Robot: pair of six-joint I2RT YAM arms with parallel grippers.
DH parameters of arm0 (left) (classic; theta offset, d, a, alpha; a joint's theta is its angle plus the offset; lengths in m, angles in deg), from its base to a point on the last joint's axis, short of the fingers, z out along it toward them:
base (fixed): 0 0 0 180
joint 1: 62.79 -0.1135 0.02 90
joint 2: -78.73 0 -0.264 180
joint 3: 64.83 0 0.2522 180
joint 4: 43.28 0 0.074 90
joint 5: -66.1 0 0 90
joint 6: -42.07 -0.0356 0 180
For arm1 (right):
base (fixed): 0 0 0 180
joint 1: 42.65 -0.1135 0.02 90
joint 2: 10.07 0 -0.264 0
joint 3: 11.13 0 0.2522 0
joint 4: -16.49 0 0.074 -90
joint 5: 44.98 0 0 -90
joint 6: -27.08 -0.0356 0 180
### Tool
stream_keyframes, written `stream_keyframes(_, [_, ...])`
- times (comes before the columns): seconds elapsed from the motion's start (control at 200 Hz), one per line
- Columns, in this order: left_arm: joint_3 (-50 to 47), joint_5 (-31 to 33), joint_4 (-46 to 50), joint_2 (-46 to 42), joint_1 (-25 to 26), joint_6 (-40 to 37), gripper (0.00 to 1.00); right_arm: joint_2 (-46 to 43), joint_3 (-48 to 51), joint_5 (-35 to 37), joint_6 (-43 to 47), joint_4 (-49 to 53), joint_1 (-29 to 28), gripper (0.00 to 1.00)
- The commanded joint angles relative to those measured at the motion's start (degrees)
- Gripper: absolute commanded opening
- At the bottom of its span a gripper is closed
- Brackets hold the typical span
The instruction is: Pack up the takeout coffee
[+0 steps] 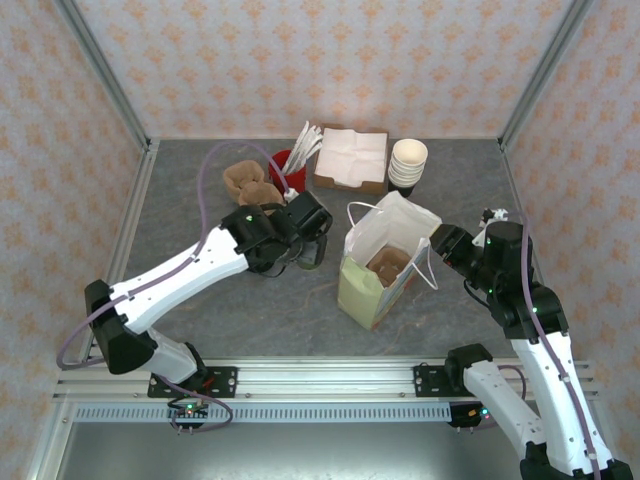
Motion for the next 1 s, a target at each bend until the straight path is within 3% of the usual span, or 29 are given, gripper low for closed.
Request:
stream_keyframes(0.0, [4.4, 2.9, 6.4, -2.2, 0.5, -0.6, 0.62, -0.5, -1.7, 0.5, 0.3, 0.4, 0.2, 0.45])
stream_keyframes(0.405, [21.2, 5.0, 15.3, -4.4, 1.1, -1.5, 0.62, 0.4, -1.2, -1.2, 0.3, 0.0, 0.2, 0.45])
stream_keyframes(0.535, [29.0, 6.5, 16.8, -3.4, 2.1, -5.2, 0.62, 1.0, -1.2, -2.0, 0.1, -0.1, 0.2, 0.46])
stream_keyframes(0.856, [50.5, 8.1, 18.1, 4.2, 10.1, -11.0, 0.62, 1.5, -1.5, -0.6, -0.2, 0.7, 0.2, 0.50])
stream_keyframes(0.996, [55.0, 8.4, 14.8, 6.5, 14.7, -12.9, 0.62, 1.7, -1.3, -0.9, -0.4, 0.4, 0.3, 0.50])
